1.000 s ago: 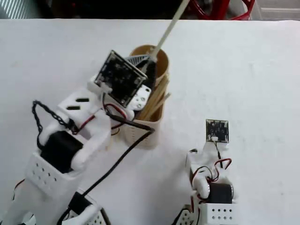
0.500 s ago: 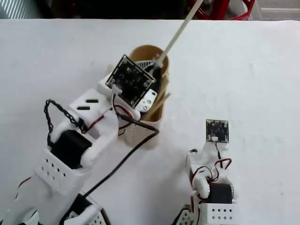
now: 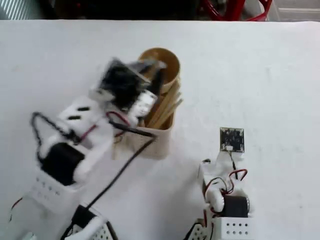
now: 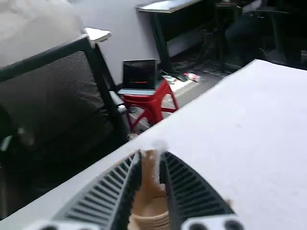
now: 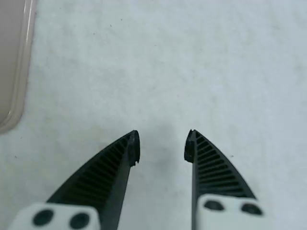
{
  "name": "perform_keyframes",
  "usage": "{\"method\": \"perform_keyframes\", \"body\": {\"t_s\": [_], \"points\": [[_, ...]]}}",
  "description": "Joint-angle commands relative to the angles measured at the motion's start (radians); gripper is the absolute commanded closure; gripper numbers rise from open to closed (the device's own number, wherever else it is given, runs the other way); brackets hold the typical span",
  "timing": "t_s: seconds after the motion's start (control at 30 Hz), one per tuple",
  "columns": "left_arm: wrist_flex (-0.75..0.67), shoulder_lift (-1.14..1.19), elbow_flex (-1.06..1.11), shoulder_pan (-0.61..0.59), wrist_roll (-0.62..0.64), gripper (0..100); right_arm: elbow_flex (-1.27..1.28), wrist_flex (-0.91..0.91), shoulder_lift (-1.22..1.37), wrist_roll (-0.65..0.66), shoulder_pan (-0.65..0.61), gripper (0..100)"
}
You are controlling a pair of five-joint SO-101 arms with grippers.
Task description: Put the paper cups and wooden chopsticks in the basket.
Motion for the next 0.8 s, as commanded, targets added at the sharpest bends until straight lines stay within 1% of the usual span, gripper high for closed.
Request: {"method": "perform_keyframes", "body": {"t_s": [0.0, 0.1, 0.17, 0.2, 0.27, 0.37, 0.5, 0.53, 0.63, 0.77], "points": [[0.0, -0.079, -0.003, -0.251, 0.021, 97, 0.009, 0.007, -0.008, 0.008, -0.002, 83.9], [0.008, -0.067, 0.043, -0.493, 0.13, 93, 0.009, 0.007, -0.008, 0.008, -0.002, 83.9], [0.008, -0.012, 0.101, -0.596, 0.195, 87, 0.009, 0.007, -0.008, 0.008, -0.002, 83.9], [0.008, 0.031, 0.135, -0.618, 0.207, 84, 0.009, 0.007, -0.008, 0.008, -0.002, 83.9], [0.003, 0.148, 0.196, -0.63, 0.207, 82, 0.009, 0.007, -0.008, 0.008, -0.002, 83.9], [-0.061, 0.367, 0.258, -0.601, 0.206, 83, 0.009, 0.007, -0.008, 0.008, -0.002, 83.9], [-0.107, 0.645, 0.23, -0.555, 0.198, 85, 0.009, 0.007, -0.008, 0.008, -0.002, 83.9], [-0.103, 0.7, 0.206, -0.552, 0.172, 85, 0.009, 0.007, -0.008, 0.008, -0.002, 83.9], [-0.087, 0.82, 0.144, -0.545, 0.097, 85, 0.009, 0.007, -0.008, 0.008, -0.002, 83.9], [-0.091, 0.877, 0.124, -0.504, 0.068, 85, 0.009, 0.007, -0.008, 0.008, -0.002, 83.9]]}}
